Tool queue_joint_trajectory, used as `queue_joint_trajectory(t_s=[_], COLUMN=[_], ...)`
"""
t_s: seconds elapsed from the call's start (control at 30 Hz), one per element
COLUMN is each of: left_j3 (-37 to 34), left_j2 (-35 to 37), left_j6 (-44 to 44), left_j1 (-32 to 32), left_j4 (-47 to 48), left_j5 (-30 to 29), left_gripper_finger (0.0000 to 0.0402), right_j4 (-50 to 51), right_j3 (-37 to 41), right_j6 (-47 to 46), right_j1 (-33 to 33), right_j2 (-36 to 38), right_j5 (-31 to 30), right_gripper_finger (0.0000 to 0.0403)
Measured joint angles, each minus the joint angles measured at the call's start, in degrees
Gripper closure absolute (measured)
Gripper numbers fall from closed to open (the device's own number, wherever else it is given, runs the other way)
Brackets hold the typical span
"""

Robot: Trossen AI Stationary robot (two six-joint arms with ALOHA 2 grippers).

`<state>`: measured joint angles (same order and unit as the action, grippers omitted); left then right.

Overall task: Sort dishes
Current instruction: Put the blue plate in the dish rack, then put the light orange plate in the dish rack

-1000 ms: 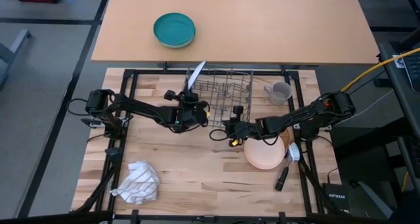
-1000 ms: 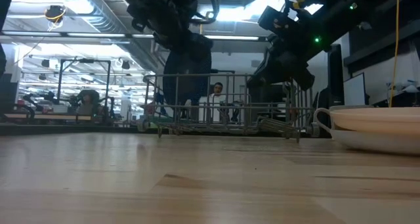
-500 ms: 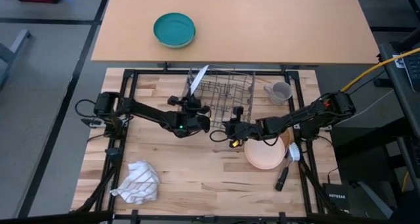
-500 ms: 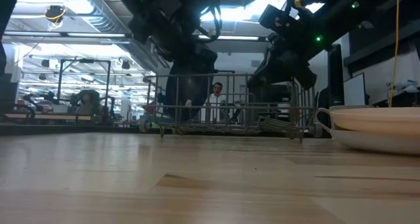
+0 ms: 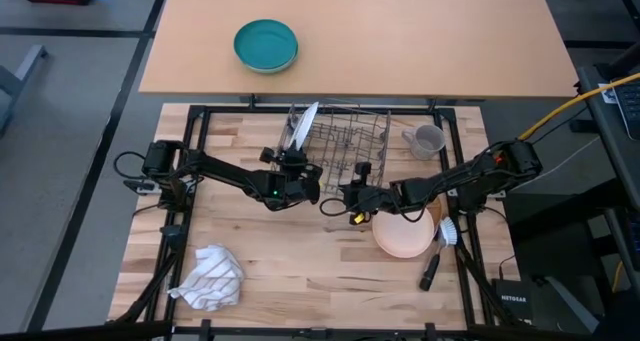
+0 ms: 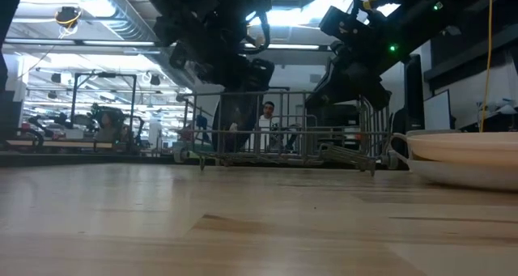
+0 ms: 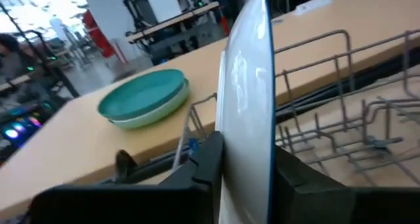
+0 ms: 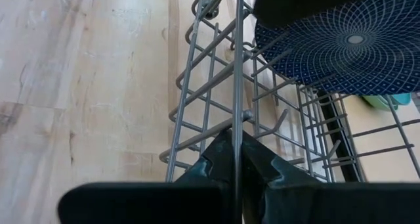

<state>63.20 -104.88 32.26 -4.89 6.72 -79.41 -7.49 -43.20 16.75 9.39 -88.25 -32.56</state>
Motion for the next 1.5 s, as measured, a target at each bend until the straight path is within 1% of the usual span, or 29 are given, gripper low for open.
queue_joint_trajectory(t_s=[0.17,0.37,0.47,0.6,0.7,0.8,1.03,1.3,1.5], left_j3=[0.15,0.13,0.13,0.07,0.01,0.01,0.02,0.02,0.0], left_j2=[0.26,0.26,0.24,0.31,0.42,0.5,0.57,0.89,3.81], left_j6=[8.09,7.92,9.41,11.46,11.72,11.65,11.32,7.89,6.55], left_j1=[-0.15,-0.59,-0.7,-0.86,-0.74,-0.52,-1.35,-3.7,-5.13], left_j4=[5.05,5.15,5.09,5.84,6.04,6.07,5.99,6.22,6.27], left_j5=[2.5,3.82,4.85,6.49,6.12,5.92,7.21,7.26,6.99], left_gripper_finger=[0.0335,0.0321,0.0304,0.0269,0.0246,0.0233,0.0229,0.0229,0.0228], right_j4=[0.0,0.02,0.02,0.02,0.07,0.1,0.21,0.26,0.29], right_j3=[0.0,0.0,0.0,0.0,0.0,0.0,0.0,0.0,-0.02], right_j6=[0.0,0.0,0.03,0.11,0.15,0.14,0.11,0.09,0.07], right_j1=[-0.03,-0.03,-0.03,-0.11,-0.11,-0.16,-0.1,-0.09,-0.09], right_j2=[0.0,0.0,0.0,0.0,0.0,0.0,0.0,0.0,0.0], right_j5=[0.03,0.09,0.12,0.11,0.07,0.06,0.1,0.11,0.07], right_gripper_finger=[0.0391,0.0391,0.0391,0.0391,0.0391,0.0391,0.0391,0.0391,0.0391])
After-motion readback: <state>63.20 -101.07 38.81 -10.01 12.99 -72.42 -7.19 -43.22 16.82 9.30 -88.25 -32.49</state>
